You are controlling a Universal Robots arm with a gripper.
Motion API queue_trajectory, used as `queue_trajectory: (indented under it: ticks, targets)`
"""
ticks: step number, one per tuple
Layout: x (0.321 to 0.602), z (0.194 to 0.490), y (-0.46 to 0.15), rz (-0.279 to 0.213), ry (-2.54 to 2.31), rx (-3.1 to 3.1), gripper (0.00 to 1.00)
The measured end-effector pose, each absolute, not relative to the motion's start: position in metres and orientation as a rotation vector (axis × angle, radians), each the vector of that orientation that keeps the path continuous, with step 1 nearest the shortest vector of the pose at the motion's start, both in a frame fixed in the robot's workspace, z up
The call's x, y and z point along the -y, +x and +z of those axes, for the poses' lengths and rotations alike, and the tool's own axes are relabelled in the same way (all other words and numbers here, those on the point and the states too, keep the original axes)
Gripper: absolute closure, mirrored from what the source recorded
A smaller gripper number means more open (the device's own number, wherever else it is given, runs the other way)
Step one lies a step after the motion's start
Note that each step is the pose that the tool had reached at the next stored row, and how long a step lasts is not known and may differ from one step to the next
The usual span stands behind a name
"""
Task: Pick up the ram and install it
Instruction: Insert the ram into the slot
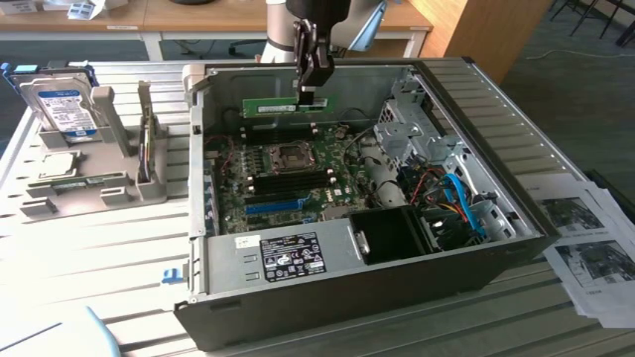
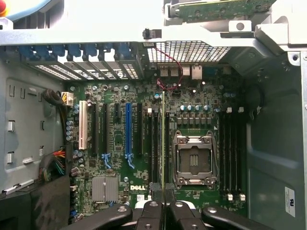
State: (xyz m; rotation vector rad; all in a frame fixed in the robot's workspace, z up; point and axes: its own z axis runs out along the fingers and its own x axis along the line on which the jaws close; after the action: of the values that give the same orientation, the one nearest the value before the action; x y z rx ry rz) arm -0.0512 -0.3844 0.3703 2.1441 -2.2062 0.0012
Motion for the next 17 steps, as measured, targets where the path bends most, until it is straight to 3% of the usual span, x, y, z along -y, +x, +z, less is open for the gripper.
queue_trajectory:
  ticks: [17]
  targets:
    - [0.3898, 0.3694, -0.0511, 0.001, 2.144, 2.206, 0.89]
